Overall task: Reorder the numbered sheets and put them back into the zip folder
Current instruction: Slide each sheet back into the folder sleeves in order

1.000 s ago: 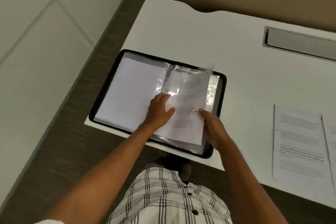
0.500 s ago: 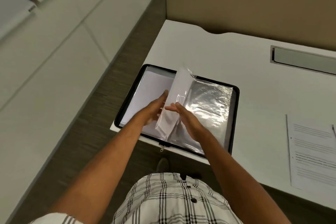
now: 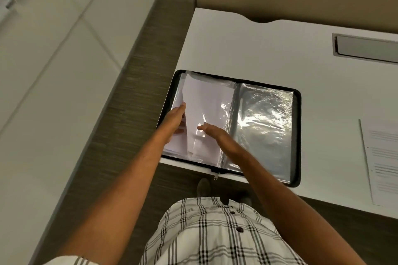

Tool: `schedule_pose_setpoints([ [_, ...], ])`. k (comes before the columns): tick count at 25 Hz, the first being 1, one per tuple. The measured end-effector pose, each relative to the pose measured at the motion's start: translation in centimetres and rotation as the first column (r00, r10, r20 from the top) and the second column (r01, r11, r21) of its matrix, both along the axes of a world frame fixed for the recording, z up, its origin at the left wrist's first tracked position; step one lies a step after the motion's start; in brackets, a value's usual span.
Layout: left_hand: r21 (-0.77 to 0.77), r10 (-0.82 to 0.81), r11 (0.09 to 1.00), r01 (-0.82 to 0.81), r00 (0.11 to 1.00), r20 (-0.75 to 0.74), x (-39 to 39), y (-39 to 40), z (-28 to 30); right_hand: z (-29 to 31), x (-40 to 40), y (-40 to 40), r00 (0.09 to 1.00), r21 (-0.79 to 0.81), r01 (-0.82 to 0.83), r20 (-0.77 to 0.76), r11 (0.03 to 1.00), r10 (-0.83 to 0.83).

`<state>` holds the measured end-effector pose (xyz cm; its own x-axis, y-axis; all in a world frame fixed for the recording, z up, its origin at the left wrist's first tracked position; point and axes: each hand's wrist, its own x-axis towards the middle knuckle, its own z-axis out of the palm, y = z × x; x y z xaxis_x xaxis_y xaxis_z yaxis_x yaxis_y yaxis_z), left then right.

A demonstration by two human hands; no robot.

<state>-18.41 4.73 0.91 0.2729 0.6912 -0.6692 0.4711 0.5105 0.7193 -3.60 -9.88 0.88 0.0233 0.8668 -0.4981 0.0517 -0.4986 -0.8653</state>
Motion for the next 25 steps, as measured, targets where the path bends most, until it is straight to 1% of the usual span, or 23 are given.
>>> schedule_pose_setpoints([
  [1, 0.084, 0.013, 0.996, -0.007, 0.997, -0.071, -0.1, 0.5, -0.8, -0.7, -0.1, 0.2, 0.999, -0.005, -0.009, 0.047, 1.000, 0.009],
  [3, 0.284, 0.031, 0.958, 0.035, 0.974, -0.226, -0.3, 1.2, -2.0, -2.2, -0.3, 0.3, 0.979, 0.001, -0.047, 0.197, 0.999, 0.046],
  [4, 0.375, 0.017, 0.921, 0.107, 0.950, -0.313, -0.4, 1.2, -2.3, -2.7, -0.4, 0.3, 0.967, 0.008, -0.061, 0.248, 0.998, 0.057],
  [5, 0.455, -0.020, 0.859, 0.236, 0.902, -0.431, -0.4, 1.0, -2.6, -3.0, -0.3, 0.3, 0.964, 0.018, -0.057, 0.262, 0.998, 0.050],
  [6, 0.497, -0.067, 0.764, 0.411, 0.817, -0.573, -0.4, 0.7, -2.8, -3.0, -0.2, 0.3, 0.971, 0.031, -0.034, 0.238, 0.999, 0.025],
  [7, 0.490, -0.104, 0.642, 0.590, 0.700, -0.707, -0.3, 0.4, -2.9, -3.0, 0.1, 0.2, 0.981, 0.046, 0.002, 0.191, 0.999, -0.011],
  [8, 0.446, -0.128, 0.529, 0.722, 0.587, -0.799, -0.1, 0.1, -3.2, -2.9, 0.6, 0.0, 0.988, 0.052, 0.054, 0.139, 0.997, -0.061],
  [9, 0.403, -0.151, 0.457, 0.793, 0.516, -0.844, 0.3, -0.2, -3.3, -2.8, 1.4, -0.2, 0.989, 0.060, 0.107, 0.100, 0.992, -0.112],
  [10, 0.374, -0.196, 0.426, 0.824, 0.487, -0.851, 1.1, -0.6, -3.3, -2.7, 2.4, -0.6, 0.983, 0.073, 0.158, 0.085, 0.985, -0.164],
  [13, 0.390, -0.395, 0.364, 0.846, 0.519, -0.758, 4.9, -2.7, -3.3, -2.7, 6.0, -2.4, 0.932, 0.143, 0.334, 0.098, 0.932, -0.349],
  [15, 0.439, -0.503, 0.299, 0.847, 0.531, -0.682, 8.3, -4.7, -2.9, -2.7, 9.1, -4.5, 0.859, 0.191, 0.478, 0.102, 0.858, -0.501],
  [17, 0.475, -0.557, 0.259, 0.841, 0.532, -0.638, 12.1, -6.6, -2.6, -2.6, 12.3, -7.2, 0.783, 0.221, 0.576, 0.125, 0.787, -0.609],
  [20, 0.524, -0.609, 0.190, 0.830, 0.519, -0.600, 19.1, -9.6, -2.5, -2.6, 18.0, -12.2, 0.657, 0.240, 0.672, 0.245, 0.701, -0.713],
  [22, 0.551, -0.659, 0.147, 0.821, 0.497, -0.565, 24.1, -12.3, -2.5, -3.0, 21.8, -15.9, 0.569, 0.274, 0.707, 0.326, 0.652, -0.755],
  [25, 0.548, -0.714, 0.120, 0.828, 0.456, -0.532, 32.2, -17.3, -2.5, -3.8, 27.9, -21.5, 0.476, 0.286, 0.733, 0.433, 0.617, -0.766],
])
